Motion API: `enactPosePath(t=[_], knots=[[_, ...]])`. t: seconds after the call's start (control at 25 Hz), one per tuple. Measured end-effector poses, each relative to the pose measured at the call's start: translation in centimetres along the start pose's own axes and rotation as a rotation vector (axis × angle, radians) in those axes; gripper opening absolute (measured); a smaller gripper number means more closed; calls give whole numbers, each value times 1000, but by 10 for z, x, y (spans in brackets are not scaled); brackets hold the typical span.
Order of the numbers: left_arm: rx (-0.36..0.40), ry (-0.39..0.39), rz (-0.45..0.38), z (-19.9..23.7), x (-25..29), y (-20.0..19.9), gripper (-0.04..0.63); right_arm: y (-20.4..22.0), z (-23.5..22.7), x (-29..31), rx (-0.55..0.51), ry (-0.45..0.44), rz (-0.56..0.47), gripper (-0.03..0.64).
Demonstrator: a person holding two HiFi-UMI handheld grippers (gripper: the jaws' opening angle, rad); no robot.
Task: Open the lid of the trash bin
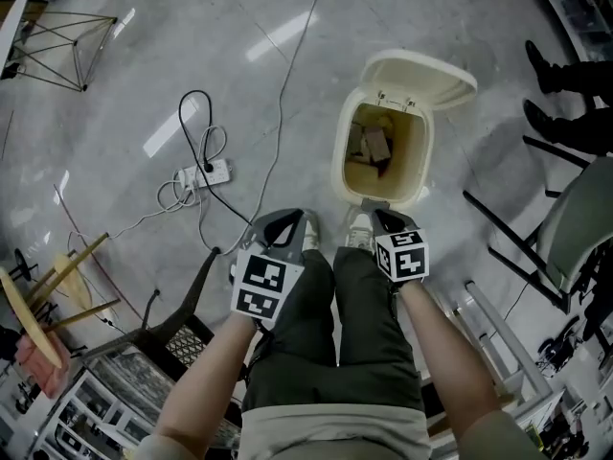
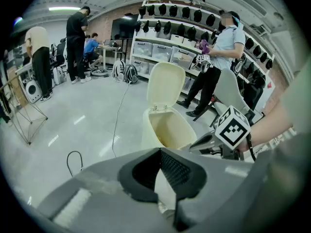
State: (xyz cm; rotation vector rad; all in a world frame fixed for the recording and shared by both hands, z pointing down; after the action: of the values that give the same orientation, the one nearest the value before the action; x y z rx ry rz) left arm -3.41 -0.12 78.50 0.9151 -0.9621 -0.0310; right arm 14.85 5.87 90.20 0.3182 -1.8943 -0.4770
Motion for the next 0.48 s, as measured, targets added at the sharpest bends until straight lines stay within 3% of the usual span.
enactPosePath(t=[0.2,0.48], knots=[[12,-7,-16,1,-22,-22,2,-28,7,-26,-9,-9,-19,3],[18,-42,-95,-1,-74,-80,2,-90,50,-99,-108,-97,-97,3]])
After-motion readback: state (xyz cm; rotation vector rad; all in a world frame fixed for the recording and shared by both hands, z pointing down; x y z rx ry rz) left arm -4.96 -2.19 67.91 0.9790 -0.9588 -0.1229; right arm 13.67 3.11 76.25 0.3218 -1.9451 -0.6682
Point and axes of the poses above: the fingertips, and each gripper's own axes: x forward along the fingers, z to its left, y out of its underside, the point moved 4 cm from there along -x, backward along the fingers, and after that the axes turned 10 degrees about -z, right-handed, at the moved point
